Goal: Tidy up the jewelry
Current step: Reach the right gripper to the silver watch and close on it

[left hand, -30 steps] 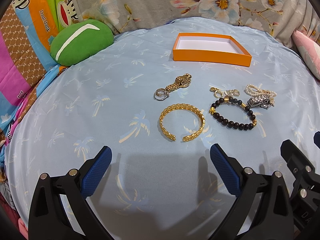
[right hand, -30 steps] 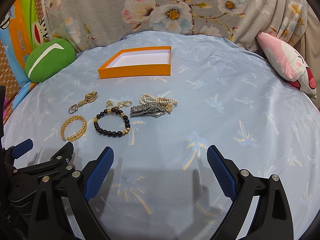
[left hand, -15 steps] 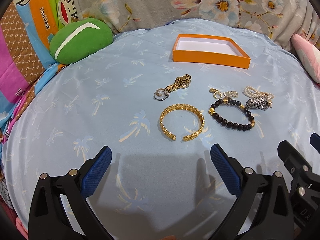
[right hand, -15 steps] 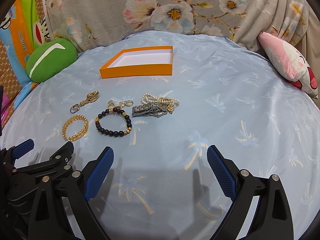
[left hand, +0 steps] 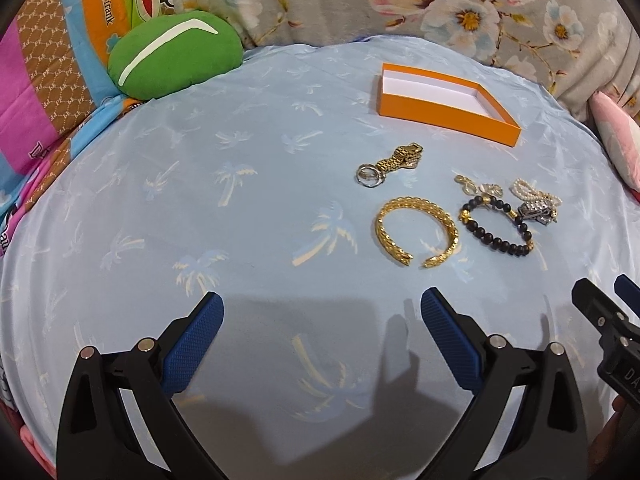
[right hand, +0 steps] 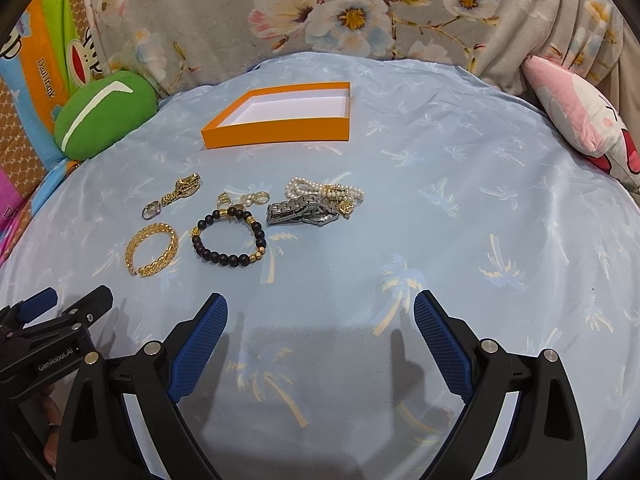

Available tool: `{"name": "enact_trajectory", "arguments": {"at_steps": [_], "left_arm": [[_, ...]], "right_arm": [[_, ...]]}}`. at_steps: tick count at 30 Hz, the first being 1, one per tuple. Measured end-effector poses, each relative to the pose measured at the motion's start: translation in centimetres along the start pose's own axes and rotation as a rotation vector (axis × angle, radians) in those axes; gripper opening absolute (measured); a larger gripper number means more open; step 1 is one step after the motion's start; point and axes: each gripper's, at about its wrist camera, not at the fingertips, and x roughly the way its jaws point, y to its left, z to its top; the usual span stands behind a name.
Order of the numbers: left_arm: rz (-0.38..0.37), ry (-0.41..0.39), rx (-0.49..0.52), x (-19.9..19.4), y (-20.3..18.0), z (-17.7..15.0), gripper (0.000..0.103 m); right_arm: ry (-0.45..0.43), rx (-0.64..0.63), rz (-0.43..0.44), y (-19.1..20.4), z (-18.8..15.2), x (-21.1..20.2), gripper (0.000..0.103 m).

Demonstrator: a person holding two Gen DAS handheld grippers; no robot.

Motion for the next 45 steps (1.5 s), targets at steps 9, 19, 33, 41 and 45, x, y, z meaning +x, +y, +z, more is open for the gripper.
{"name": "enact_trajectory", "arguments": {"at_steps": [9, 19, 33, 41, 45], "left_arm": [[-0.013, -0.006, 0.017, 0.6, 0.3, 0.5, 0.097], [-0.042, 0.004, 0.002, 1.2, 0.5, 0.9, 0.097], [-0.008, -0.012, 0.054, 0.9, -0.8, 0.7, 0.097], [-0.021, 0.012, 0.015, 1.3, 0.0, 0.9, 0.097], [-0.035, 0.014, 0.010, 1.3, 0.2, 0.9, 0.097]], "right_arm": [[0.011, 0.004, 0.002, -0.7, 0.2, 0.5, 0.092], [0.025, -0.029, 0.005, -0.7, 0.6, 1.3, 0.092], [0.019, -0.030, -0.001, -0.6, 0.6, 1.2, 0.091], [0.037, 0.023, 0.017, -1.4, 0.6, 1.4, 0.084], [0.041, 0.078, 0.030, -2.0, 1.1, 1.3, 0.079]]}}
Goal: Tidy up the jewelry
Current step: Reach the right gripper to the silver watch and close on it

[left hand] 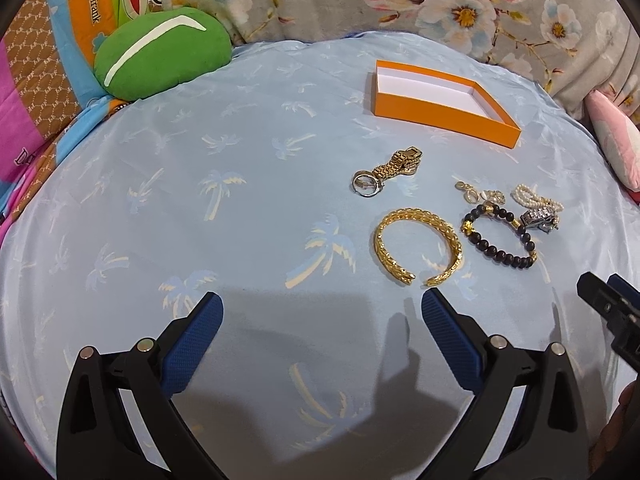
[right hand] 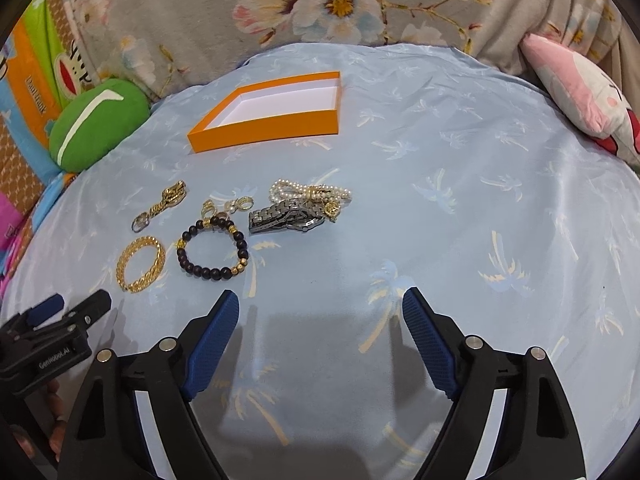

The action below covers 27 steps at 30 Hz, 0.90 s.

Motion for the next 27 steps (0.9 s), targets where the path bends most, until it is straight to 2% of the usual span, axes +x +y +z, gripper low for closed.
{"name": "enact_trajectory", "arguments": {"at_steps": [3, 15, 20, 24, 27], "left_arm": [[-0.006, -0.008, 0.004, -0.1, 0.2, 0.1, 0.097], [-0.053, -0.010, -0.058, 0.3, 2.3, 0.6, 0.097], [-0.086, 0.000, -0.092, 0.6, 3.0, 0.7, 0.097], [-0.087, -0.005, -0.086, 0.6, 3.0, 0.7, 0.097], [-0.084, -0.007, -0.075, 0.5, 2.9, 0.8, 0.098]], "right_arm": [[0.004, 0.028, -0.002, -0.1, 0.5, 0.2, 0.079], [0.103, 0.290, 0.094, 0.0, 3.5, 4.6, 0.039], [0.121, 0.398, 0.096, 0.5, 4.5, 5.8, 0.037], [0.108, 0.437, 0.030, 0.9, 5.2, 6.3, 0.037], [0.101, 0.416, -0.023, 1.6, 5.6, 6.7, 0.037]]}}
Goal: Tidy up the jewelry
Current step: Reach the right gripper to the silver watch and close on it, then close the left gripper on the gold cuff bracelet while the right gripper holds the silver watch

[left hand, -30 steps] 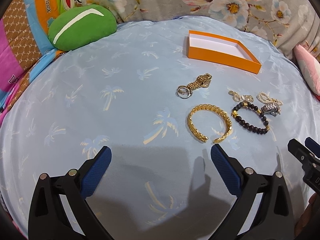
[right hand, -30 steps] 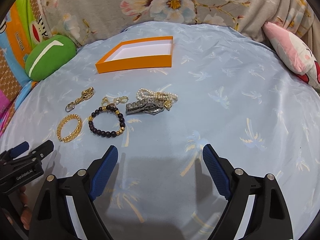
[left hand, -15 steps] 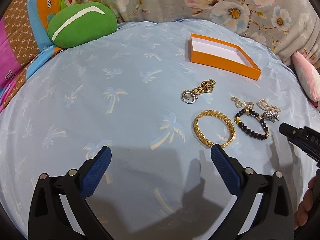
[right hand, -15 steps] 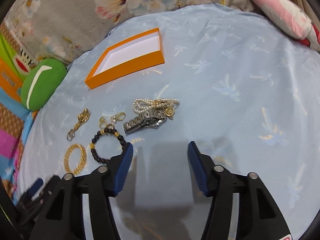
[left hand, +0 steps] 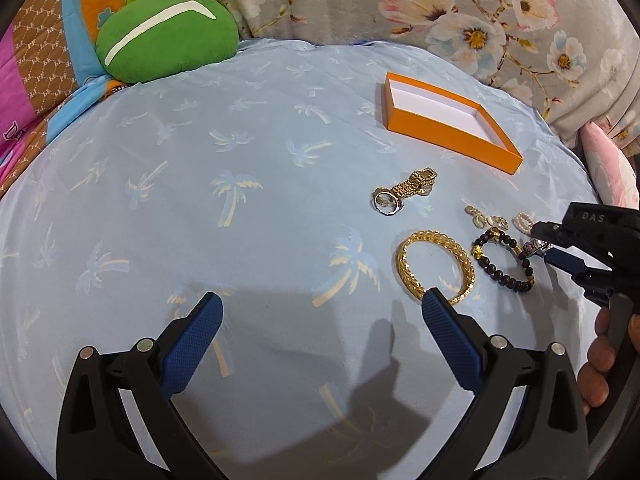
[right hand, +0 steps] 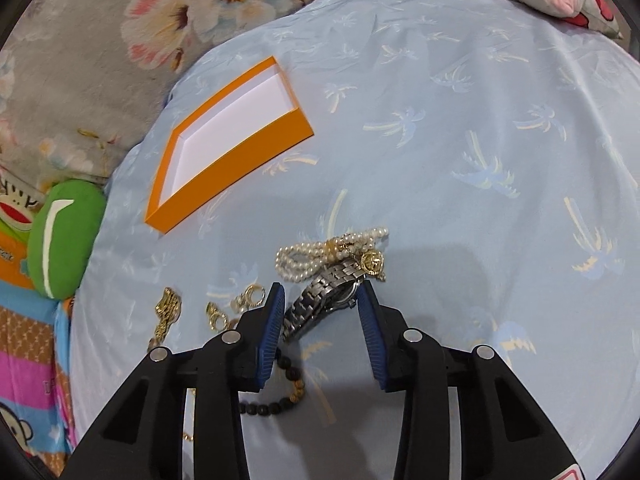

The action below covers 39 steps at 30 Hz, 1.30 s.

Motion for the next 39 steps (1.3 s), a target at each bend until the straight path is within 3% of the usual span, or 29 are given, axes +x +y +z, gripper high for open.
{"name": "enact_trajectory", "arguments": {"at_steps": [5, 21, 29, 39], "left_arm": [[0.019, 0.011, 0.044, 0.2, -0.3, 0.6, 0.098], [-0.046, 0.025, 0.081, 1.2, -2.8, 5.6, 0.097], [-0.066, 0.075, 0.116, 1.5, -4.1, 2.9, 0.097], [-0.065, 0.113, 0.137, 2.3, -5.0, 1.5, 0.097]], "right_arm": [[-0.028, -0.095, -0.069, 0.7, -0.2, 0.2, 0.027], [0.012, -0.285, 0.004, -2.5, -0.7, -1.7, 0.023], [0.010, -0.309, 0.000, -2.5, -1.2, -1.8, 0.028], [-0.011, -0.356, -0.008, -2.4, -1.8, -2.0, 0.025]]}}
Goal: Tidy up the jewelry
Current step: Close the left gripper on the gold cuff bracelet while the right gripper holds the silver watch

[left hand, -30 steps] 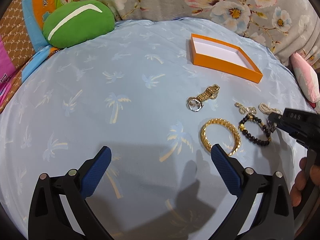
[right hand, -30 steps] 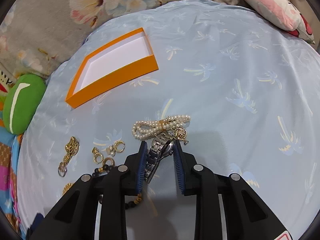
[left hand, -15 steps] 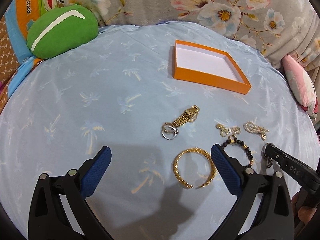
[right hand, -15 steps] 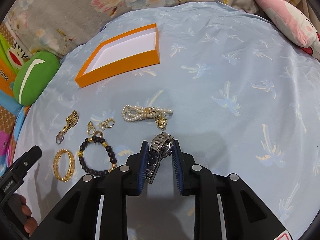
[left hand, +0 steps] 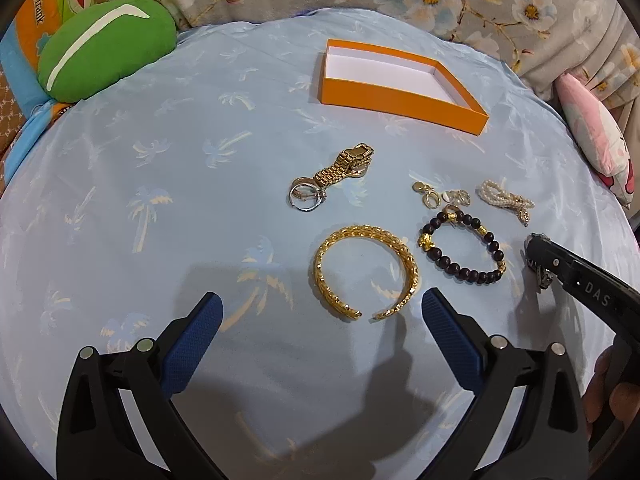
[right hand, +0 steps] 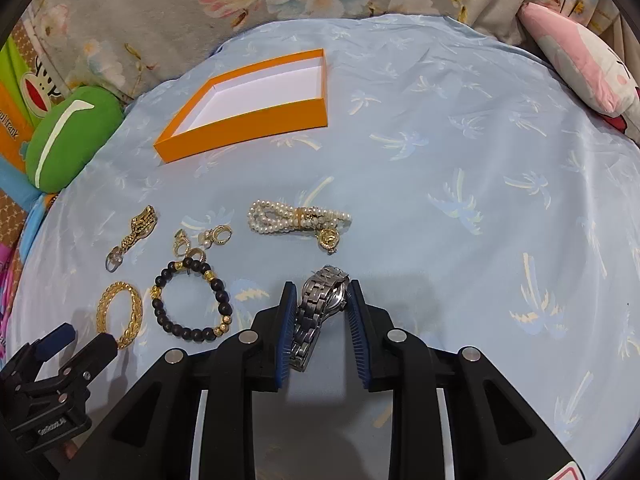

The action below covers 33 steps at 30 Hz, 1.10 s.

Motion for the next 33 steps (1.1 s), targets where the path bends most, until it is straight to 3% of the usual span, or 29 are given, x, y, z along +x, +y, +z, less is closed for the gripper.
{"name": "enact_trajectory", "arguments": {"at_steps": [8, 11, 16, 17, 18, 26, 33], "left_arm": [[0.053, 0.009, 0.050, 1.3, -1.4, 0.2, 0.095], [0.078, 0.000, 0.073, 1.4, -2.1, 0.3, 0.089], [0.073, -0.023, 0.085, 1.2, -2.8, 0.5, 0.070], [0.071, -0.025, 0.091, 1.2, -2.9, 0.6, 0.063], [0.069, -0.026, 0.097, 1.1, -3.1, 0.6, 0.056], [0.021, -0.018, 0.099, 0.5, -3.4, 0.2, 0.056], [0.002, -0.058, 0.090, -1.8, -3.4, 0.7, 0.056]], "right_arm": [[-0.003, -0.004, 0.011, -0.1, 0.0, 0.0, 0.025], [-0.005, -0.005, 0.014, -0.1, -0.1, -0.1, 0.025], [-0.007, -0.006, 0.042, 0.0, -0.1, -0.5, 0.019], [-0.009, -0.007, 0.054, 0.0, -0.2, -0.6, 0.010], [-0.008, -0.008, 0.055, 0.1, -0.2, -0.7, 0.010], [-0.020, -0.011, 0.067, 0.1, -0.3, -1.3, 0.010], [-0.061, -0.022, 0.082, 0.3, 0.3, -3.3, 0.010]]}}
